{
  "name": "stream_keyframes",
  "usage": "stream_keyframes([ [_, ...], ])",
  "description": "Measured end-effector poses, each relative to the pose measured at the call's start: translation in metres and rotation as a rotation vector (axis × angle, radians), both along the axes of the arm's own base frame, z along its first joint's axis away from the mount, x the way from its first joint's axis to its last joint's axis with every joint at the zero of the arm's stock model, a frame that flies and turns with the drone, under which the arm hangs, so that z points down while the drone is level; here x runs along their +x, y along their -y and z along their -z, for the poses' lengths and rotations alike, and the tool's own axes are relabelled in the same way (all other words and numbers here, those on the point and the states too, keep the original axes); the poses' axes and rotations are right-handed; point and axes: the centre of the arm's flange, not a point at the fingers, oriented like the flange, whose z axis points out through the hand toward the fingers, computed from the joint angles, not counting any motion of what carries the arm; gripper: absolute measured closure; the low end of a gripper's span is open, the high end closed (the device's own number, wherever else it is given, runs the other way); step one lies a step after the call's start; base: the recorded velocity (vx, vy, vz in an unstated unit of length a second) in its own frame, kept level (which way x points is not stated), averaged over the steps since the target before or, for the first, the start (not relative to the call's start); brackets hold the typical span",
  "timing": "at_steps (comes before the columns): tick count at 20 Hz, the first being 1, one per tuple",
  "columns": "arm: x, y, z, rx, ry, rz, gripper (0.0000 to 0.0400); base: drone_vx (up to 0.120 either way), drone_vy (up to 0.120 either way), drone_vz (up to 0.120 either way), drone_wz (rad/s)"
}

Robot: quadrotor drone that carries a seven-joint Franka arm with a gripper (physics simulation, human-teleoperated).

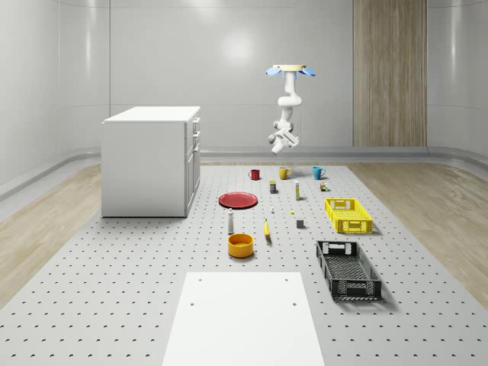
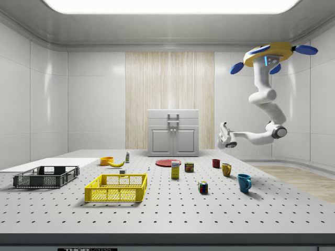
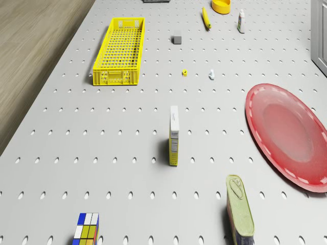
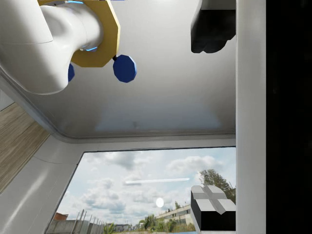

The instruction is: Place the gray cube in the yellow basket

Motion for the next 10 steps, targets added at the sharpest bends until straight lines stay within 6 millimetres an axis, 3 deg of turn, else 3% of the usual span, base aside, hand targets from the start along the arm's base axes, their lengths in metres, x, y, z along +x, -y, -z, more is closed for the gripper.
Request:
stream_keyframes([
  [3, 0.001, -0.018, 0.042, -0.467, 0.0, 0.016, 0.0, 0.12, 0.0, 0.0, 0.0],
  [5, 0.002, -0.018, 0.077, -0.813, 0.0, 0.029, 0.0, 0.12, 0.0, 0.0, 0.0],
  [8, 0.004, 0.001, 0.12, -1.294, 0.0, 0.047, 0.0, 0.12, 0.0, 0.0, 0.0],
  [10, 0.005, 0.019, 0.138, -1.547, -0.001, 0.056, 0.0, 0.12, 0.0, 0.0, 0.0],
])
